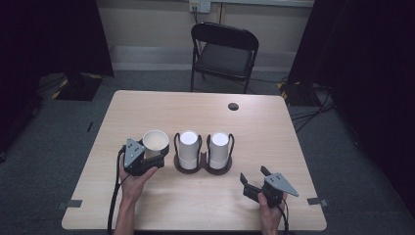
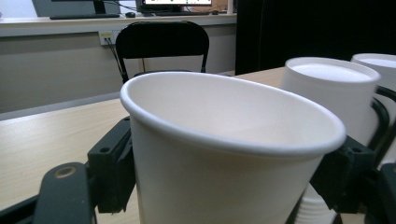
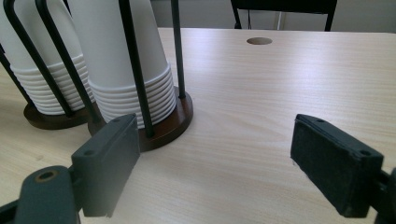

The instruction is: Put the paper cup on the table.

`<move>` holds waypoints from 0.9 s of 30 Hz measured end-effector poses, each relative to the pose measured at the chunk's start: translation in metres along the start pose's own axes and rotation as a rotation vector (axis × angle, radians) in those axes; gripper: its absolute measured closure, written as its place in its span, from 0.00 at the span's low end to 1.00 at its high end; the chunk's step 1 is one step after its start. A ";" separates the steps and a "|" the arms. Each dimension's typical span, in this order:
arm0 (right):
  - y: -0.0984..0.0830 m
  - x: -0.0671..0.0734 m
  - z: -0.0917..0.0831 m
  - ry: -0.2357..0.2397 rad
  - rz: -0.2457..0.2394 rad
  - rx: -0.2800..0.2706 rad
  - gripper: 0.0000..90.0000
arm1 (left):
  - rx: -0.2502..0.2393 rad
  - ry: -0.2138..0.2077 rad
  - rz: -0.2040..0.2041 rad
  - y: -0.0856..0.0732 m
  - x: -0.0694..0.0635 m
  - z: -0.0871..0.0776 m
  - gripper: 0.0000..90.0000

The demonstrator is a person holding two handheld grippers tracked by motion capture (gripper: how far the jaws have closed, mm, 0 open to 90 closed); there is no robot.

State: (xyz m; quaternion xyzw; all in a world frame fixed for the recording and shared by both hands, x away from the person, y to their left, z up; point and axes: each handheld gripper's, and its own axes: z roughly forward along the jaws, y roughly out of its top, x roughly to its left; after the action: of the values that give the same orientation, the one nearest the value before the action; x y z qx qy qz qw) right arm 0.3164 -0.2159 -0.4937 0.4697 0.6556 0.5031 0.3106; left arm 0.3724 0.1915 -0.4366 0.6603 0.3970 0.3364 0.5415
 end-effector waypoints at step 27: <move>-0.001 0.006 -0.002 0.027 -0.021 0.013 0.19 | 0.114 0.015 -0.100 -0.032 0.044 0.062 0.21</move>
State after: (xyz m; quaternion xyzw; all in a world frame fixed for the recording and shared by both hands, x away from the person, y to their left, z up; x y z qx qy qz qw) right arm 0.3122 -0.2116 -0.4936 0.4579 0.6679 0.5019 0.3038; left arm 0.4417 0.2056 -0.4792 0.6670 0.4521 0.2907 0.5160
